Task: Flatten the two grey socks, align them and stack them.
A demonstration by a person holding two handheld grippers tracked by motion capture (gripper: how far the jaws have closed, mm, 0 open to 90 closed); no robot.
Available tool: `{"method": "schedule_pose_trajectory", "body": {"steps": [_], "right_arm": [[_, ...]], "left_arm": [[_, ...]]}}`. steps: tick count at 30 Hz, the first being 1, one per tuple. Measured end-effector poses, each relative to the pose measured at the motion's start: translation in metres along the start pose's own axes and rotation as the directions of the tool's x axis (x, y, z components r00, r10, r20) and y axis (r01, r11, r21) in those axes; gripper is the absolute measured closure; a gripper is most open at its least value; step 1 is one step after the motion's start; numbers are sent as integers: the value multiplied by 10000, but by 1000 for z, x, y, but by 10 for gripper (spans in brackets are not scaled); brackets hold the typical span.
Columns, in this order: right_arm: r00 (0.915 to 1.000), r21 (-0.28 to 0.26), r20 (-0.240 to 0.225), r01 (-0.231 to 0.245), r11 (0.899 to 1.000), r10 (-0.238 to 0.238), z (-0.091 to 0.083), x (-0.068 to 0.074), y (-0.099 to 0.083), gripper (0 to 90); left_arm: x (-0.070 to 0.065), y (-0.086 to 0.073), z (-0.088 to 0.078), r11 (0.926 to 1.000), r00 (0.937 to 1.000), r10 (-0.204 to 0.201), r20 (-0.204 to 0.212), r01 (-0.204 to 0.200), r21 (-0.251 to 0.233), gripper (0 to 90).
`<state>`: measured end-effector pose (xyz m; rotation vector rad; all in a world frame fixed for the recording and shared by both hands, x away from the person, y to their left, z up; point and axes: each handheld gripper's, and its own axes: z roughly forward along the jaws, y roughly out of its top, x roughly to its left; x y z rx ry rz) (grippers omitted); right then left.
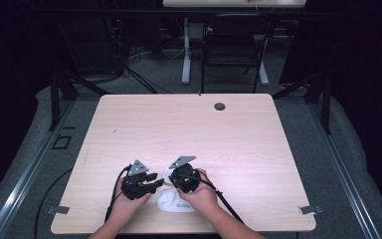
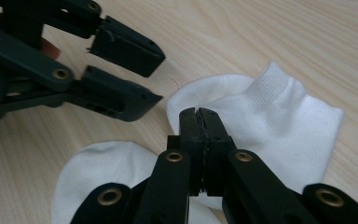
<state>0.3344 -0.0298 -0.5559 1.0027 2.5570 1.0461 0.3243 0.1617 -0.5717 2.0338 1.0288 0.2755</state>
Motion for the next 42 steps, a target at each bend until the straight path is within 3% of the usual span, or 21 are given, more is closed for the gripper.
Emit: {"method": "schedule_pose_trajectory", "body": {"steps": [7, 16, 23, 32, 42], "right_arm": [[9996, -133, -148, -259, 9996, 257, 0, -1, 1, 900], [9994, -364, -142, -306, 9989, 301, -4, 0, 2, 900], [9993, -602, -146, -364, 9975, 355, -11, -2, 3, 900], [9988, -974, 36, -474, 9941, 479, -30, -14, 5, 900], [9931, -1393, 543, -953, 9857, 1037, -50, -39, -7, 900]], "left_arm": [[3, 2, 13, 9994, 9994, -332, -118, 333, 47, 649], [2, 1, 19, 9987, 9975, 398, -587, -378, 353, 803], [2, 1, 19, 9985, 9977, 443, -516, -425, 358, 850], [3, 2, 19, 9985, 9979, 422, -484, -405, 370, 860], [6, 2, 19, 9988, 9985, 339, -440, -324, 355, 862]]}}
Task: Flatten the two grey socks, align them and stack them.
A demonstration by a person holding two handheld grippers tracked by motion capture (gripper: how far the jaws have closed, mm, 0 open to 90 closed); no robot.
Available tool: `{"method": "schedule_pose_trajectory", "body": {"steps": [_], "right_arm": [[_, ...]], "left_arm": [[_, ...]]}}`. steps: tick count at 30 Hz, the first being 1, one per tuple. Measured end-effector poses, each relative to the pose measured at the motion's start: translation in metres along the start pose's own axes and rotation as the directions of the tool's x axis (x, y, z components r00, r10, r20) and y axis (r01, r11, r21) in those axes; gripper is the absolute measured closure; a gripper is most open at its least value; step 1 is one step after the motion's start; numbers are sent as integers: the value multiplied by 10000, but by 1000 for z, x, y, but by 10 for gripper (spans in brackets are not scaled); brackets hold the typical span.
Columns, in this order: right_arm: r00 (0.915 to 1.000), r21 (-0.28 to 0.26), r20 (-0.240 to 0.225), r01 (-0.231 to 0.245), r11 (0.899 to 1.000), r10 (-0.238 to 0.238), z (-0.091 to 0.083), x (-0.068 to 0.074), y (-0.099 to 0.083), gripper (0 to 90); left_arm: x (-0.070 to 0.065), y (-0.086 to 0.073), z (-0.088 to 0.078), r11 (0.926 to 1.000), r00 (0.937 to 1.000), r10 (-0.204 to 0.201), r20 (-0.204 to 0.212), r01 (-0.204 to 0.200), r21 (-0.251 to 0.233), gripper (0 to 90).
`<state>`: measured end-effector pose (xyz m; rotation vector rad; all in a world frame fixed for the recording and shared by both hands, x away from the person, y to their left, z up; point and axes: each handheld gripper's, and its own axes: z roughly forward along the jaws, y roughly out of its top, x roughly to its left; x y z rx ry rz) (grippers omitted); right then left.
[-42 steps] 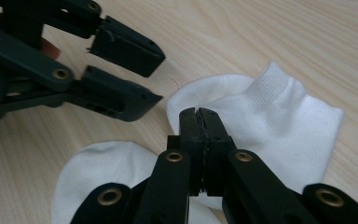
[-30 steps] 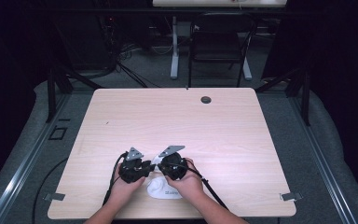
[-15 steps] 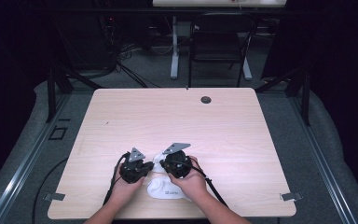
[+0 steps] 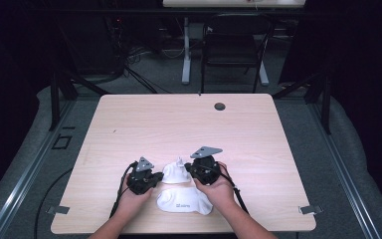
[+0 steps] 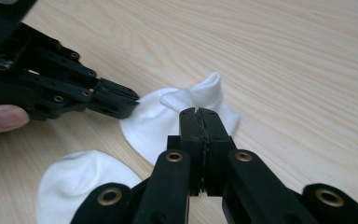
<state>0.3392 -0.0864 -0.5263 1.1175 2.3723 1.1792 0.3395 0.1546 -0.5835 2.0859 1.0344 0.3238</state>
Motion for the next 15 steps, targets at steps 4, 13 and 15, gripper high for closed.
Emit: {"method": "schedule_pose_trajectory", "body": {"steps": [4, 13, 15], "right_arm": [[9991, 7, 269, -332, 9994, 331, -5, -14, -8, 900], [9932, 214, 730, -926, 9955, 909, -8, -36, -29, 900], [9913, 298, 819, -1061, 9939, 1034, -7, -39, -34, 900]], "left_arm": [[1, 0, 0, 10000, 10000, 35, 19, -35, 27, 862], [3, 2, -1, 9998, 9999, 110, -38, -109, 146, 864], [4, 2, -1, 9997, 9998, 166, -61, -164, 185, 864]]}}
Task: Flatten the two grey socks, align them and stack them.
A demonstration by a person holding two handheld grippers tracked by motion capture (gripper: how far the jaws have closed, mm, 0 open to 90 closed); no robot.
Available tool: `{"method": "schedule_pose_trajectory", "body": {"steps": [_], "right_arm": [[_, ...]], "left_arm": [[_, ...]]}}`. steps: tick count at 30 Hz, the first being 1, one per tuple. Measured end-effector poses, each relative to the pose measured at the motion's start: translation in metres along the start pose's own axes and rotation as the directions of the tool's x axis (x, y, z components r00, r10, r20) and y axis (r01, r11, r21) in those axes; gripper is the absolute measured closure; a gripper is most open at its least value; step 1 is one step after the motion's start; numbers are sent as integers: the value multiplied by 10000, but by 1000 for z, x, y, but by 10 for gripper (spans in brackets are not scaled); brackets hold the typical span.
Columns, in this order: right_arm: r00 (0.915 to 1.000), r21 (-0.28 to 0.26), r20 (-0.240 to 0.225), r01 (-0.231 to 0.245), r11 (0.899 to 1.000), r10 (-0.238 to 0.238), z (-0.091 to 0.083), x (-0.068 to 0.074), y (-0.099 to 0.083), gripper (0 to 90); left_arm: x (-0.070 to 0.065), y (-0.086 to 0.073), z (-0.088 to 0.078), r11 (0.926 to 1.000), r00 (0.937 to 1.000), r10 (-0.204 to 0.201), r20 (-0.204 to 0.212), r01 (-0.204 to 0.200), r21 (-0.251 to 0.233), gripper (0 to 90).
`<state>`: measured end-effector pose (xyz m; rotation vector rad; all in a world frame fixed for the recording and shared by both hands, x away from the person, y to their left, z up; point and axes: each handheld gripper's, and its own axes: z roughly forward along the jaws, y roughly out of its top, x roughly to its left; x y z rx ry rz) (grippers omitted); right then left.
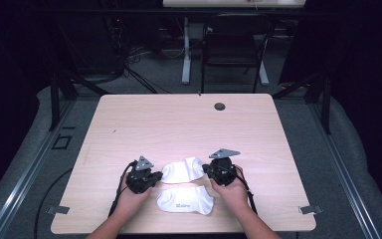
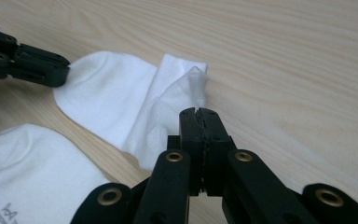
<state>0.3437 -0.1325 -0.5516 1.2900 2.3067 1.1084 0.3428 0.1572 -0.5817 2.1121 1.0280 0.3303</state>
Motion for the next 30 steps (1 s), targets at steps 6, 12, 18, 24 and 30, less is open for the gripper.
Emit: {"method": "schedule_pose_trajectory", "body": {"steps": [6, 12, 18, 24, 30], "right_arm": [[9995, 378, 234, -222, 9990, 213, 4, -8, -14, 900], [9987, 274, 399, -321, 9991, 310, -2, -6, -15, 846], [9987, -463, 459, -191, 9987, 213, -10, -2, -5, 842], [9998, -203, 4, 176, 9996, -176, 3, 6, 0, 874], [9996, 101, 266, -30, 9999, 27, 17, -1, -2, 895]], "left_arm": [[1, 0, -1, 10000, 10000, -38, -59, 38, 27, 864], [2, 0, -2, 9999, 9999, -131, -107, 131, 54, 843], [2, 4, -7, 9997, 9999, -117, -21, 116, -211, 830], [-1, 9, -4, 9992, 9999, 81, 135, -76, -405, 817], [-2, 7, 6, 9996, 9996, 293, 43, -293, -54, 821]]}}
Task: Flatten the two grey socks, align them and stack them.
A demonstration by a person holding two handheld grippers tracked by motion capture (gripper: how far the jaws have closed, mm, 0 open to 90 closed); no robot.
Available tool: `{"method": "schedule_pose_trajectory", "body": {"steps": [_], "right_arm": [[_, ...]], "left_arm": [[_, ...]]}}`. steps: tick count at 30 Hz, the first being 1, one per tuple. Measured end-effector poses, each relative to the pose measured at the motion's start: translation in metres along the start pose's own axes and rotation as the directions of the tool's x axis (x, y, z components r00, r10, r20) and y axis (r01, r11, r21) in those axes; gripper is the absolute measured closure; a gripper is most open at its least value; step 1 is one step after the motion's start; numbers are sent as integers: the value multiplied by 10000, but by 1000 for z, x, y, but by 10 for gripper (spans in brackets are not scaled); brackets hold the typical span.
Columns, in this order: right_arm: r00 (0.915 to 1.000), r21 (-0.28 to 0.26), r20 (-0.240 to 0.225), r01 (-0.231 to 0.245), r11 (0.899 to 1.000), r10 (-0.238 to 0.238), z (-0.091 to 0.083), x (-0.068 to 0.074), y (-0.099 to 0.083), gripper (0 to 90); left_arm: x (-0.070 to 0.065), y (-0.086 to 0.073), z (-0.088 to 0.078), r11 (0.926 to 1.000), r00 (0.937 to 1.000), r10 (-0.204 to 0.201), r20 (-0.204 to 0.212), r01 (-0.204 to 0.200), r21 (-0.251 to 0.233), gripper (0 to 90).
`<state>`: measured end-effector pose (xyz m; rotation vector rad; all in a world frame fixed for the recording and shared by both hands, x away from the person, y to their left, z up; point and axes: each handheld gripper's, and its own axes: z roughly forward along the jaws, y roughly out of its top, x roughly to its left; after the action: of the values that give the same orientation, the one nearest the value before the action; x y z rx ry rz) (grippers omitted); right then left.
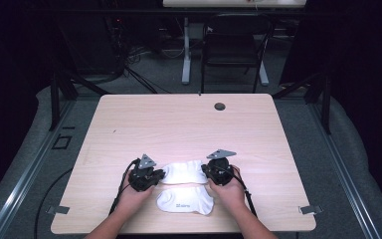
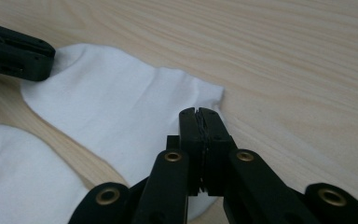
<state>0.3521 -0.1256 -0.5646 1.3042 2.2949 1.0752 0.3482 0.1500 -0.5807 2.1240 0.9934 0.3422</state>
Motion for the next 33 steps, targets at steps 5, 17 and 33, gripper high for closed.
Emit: {"method": "schedule_pose_trajectory", "body": {"steps": [5, 17, 33], "right_arm": [[9998, 174, 167, -148, 9997, 145, 5, -5, -4, 897], [9973, 148, 362, -647, 9978, 641, 7, -13, -13, 900], [9971, -498, 56, -756, 9959, 759, -8, -16, -8, 760]], "left_arm": [[1, 0, 0, 10000, 10000, -42, 21, 42, 4, 830], [2, -3, -4, 9999, 9999, 100, -115, -99, 138, 838], [12, 1, -14, 9987, 9986, -468, -229, 463, -202, 639]]}}
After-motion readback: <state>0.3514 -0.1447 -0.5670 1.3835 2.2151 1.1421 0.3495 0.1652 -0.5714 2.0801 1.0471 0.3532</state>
